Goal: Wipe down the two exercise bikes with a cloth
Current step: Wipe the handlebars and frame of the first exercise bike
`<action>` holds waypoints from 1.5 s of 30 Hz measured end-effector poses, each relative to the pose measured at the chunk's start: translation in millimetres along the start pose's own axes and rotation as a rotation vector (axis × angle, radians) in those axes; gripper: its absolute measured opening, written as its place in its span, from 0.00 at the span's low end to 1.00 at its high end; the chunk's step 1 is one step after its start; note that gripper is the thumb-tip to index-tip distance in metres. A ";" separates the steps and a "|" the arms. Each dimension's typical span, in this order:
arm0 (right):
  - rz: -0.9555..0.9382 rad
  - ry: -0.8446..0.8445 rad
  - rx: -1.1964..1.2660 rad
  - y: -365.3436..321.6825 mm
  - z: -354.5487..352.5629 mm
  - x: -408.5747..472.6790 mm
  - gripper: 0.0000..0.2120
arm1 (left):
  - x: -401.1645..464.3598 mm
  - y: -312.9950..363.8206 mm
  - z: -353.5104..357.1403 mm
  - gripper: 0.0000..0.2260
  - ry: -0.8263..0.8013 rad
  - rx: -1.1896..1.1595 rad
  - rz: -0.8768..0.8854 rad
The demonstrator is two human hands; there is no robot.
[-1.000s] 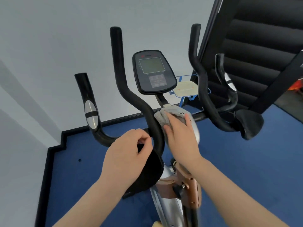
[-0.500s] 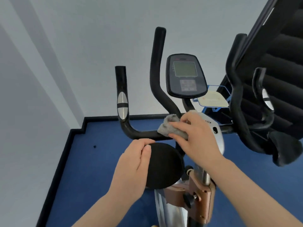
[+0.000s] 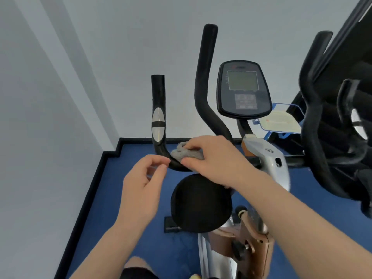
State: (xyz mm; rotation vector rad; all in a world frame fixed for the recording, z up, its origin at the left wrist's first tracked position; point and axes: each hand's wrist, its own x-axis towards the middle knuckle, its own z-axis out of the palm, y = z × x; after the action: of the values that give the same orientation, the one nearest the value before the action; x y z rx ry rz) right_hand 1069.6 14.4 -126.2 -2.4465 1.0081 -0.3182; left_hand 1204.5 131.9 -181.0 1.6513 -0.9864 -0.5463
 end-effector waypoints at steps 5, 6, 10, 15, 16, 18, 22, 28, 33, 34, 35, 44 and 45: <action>0.025 0.005 -0.091 10.3 -10.3 -17.3 0.08 | 15.0 -6.2 -8.6 0.13 0.025 -0.024 -0.001; 0.009 0.007 -0.091 2.3 -2.6 -16.0 0.09 | 19.1 -7.2 -8.2 0.14 0.018 -0.037 0.006; 0.045 0.005 0.078 -18.4 16.1 -7.1 0.09 | 35.1 -11.5 -7.4 0.14 -0.050 -0.064 0.025; 0.125 0.009 0.067 -22.3 21.8 -13.1 0.09 | 53.9 -22.7 -32.1 0.16 -0.079 -0.058 0.093; 0.120 0.002 0.074 -28.6 22.5 -3.7 0.08 | 58.5 -25.2 -34.8 0.17 -0.088 -0.036 0.114; 0.123 -0.003 0.119 -39.1 23.6 12.9 0.07 | 68.2 -25.5 -39.1 0.17 -0.142 -0.012 0.175; 0.205 -0.014 0.122 -36.2 20.9 6.9 0.07 | 89.6 -23.4 -50.7 0.18 -0.243 -0.029 0.339; 0.196 0.083 0.093 -55.2 32.9 24.4 0.09 | 107.1 -28.7 -55.2 0.18 -0.356 -0.059 0.382; 0.285 0.077 0.084 -36.6 20.0 3.0 0.08 | 113.0 -28.6 -57.1 0.18 -0.386 -0.051 0.385; 0.277 0.091 0.043 -38.4 22.6 6.3 0.08 | 112.8 -28.1 -55.8 0.18 -0.382 -0.051 0.378; 0.260 0.105 0.010 -41.2 26.6 12.2 0.08 | 111.5 -27.3 -53.5 0.18 -0.380 -0.051 0.367; 0.150 -0.027 -0.268 -21.2 -9.1 -7.3 0.09 | 81.3 -12.3 -40.5 0.15 -0.292 -0.031 0.299; 0.083 -0.036 -0.296 -22.0 -5.3 -3.2 0.09 | 74.3 -9.1 -37.3 0.15 -0.271 -0.029 0.306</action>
State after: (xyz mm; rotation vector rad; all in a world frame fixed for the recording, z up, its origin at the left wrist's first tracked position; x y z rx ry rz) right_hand 1078.6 28.4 -110.6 -2.6494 1.2107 -0.1022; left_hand 1277.0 92.1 -168.4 1.3879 -1.3946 -0.5826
